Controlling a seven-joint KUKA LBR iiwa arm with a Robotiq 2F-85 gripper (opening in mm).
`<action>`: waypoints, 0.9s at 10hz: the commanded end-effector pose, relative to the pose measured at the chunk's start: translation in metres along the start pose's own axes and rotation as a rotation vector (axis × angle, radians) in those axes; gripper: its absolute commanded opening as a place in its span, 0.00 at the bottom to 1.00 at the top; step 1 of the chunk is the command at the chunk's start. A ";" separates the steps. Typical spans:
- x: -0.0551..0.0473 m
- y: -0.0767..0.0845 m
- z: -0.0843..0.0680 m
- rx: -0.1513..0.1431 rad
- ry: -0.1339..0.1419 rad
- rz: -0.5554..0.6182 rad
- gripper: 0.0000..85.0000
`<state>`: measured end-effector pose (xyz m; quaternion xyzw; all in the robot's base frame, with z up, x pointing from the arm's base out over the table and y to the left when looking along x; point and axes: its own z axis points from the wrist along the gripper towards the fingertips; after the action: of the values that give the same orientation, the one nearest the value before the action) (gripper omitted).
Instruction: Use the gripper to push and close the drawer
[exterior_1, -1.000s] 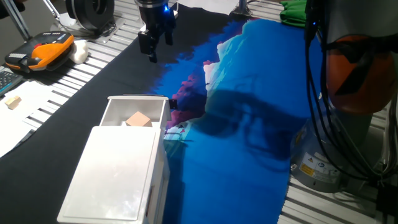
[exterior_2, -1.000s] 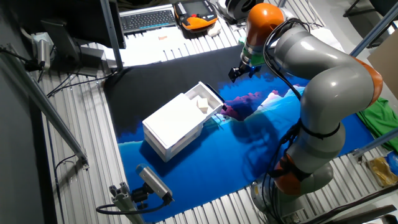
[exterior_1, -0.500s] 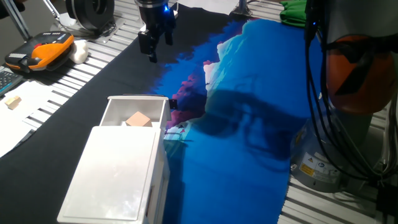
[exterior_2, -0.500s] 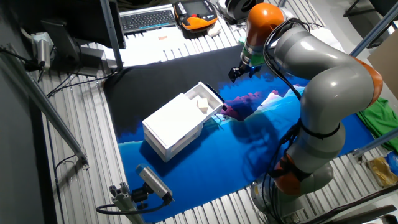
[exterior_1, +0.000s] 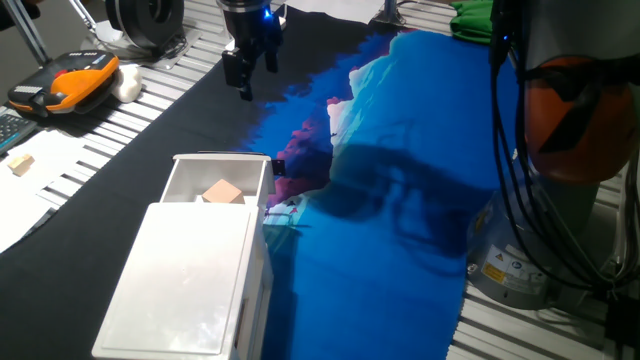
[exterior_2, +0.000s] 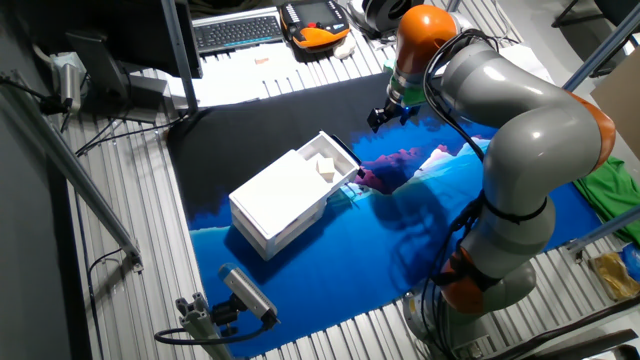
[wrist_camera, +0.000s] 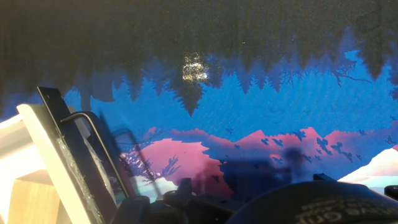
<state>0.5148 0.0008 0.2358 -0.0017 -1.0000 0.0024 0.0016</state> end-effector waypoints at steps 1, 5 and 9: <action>0.000 0.000 0.000 0.027 0.106 0.142 0.00; 0.001 0.002 -0.003 0.028 0.110 0.145 0.00; 0.000 0.002 -0.003 0.030 0.110 0.144 0.00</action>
<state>0.5145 0.0026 0.2384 -0.0735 -0.9956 0.0171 0.0563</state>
